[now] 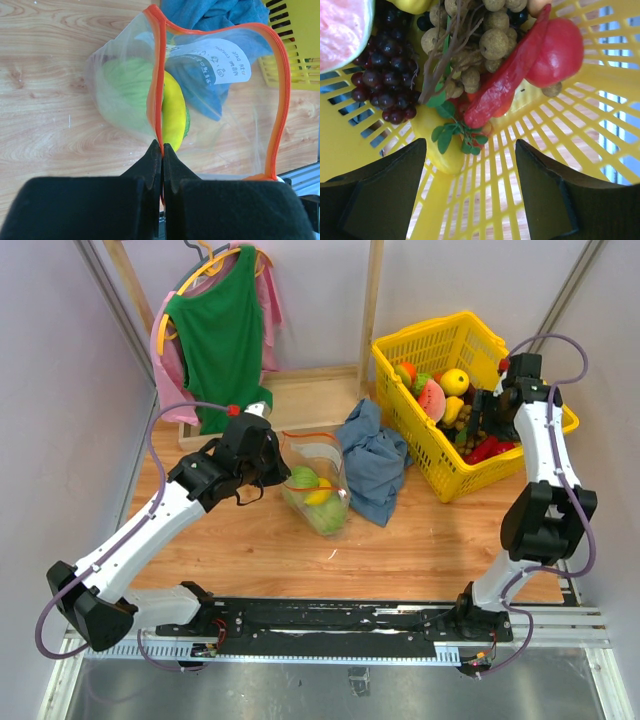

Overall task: Place the food in the zip-top bag and seal the zipper
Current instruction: Pick up the fake vegetable from the bin.

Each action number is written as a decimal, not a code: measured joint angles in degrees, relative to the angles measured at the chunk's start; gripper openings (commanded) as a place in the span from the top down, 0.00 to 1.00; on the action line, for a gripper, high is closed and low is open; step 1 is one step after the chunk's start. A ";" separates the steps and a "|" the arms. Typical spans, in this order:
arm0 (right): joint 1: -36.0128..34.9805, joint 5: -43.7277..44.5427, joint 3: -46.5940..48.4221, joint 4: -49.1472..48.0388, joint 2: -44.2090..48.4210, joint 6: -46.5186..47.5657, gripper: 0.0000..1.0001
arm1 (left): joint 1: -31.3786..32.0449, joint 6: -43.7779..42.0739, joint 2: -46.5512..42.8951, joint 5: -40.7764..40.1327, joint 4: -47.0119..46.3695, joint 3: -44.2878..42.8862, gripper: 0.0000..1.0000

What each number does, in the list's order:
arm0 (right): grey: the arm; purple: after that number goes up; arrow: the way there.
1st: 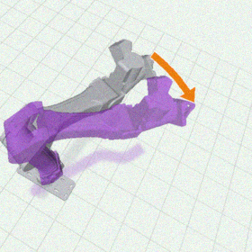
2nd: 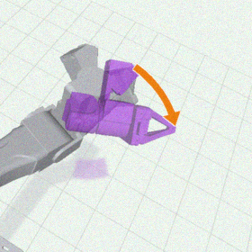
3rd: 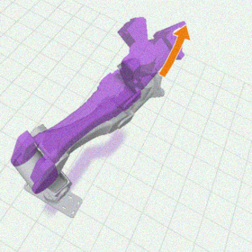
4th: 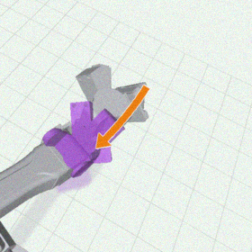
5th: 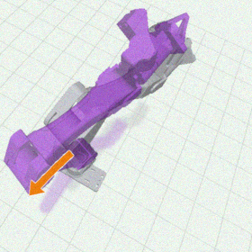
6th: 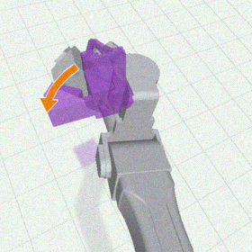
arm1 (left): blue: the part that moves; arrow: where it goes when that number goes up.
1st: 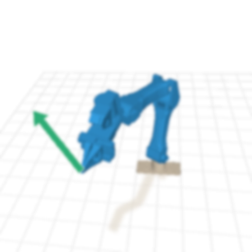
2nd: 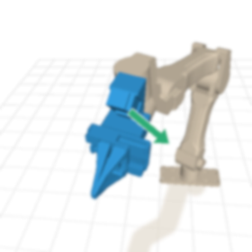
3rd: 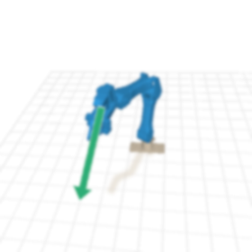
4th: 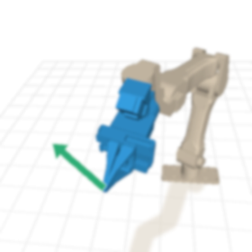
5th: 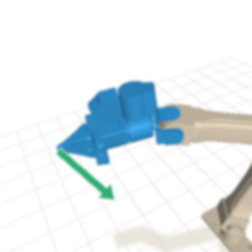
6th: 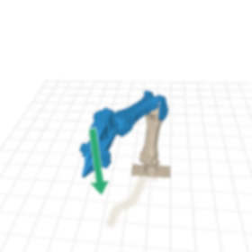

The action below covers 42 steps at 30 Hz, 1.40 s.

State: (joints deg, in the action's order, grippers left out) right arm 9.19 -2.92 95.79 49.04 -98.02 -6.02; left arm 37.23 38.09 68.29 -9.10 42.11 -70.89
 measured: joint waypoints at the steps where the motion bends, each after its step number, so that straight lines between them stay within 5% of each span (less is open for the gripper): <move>1: 0.13 0.00 -0.24 -0.52 -0.90 -0.37 0.28 | 0.00 -0.09 -0.02 0.00 0.00 0.00 1.00; 18: 3.58 -0.74 -4.70 -9.27 -10.25 -3.61 0.35 | 0.00 -0.39 -0.04 0.24 -0.96 0.46 1.00; 35: 3.65 -8.61 -11.69 -15.58 -6.23 -2.49 0.88 | 0.00 -0.31 0.61 1.29 -1.77 0.48 1.00; 42: 3.67 -8.61 -14.40 -16.61 1.29 -2.49 0.96 | 0.00 -0.17 0.68 1.36 -1.79 0.48 1.00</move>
State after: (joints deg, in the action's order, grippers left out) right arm 12.86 -11.53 81.38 32.42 -96.73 -8.51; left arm 37.23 37.91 68.97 -7.75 40.32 -70.41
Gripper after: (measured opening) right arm 0.351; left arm 0.011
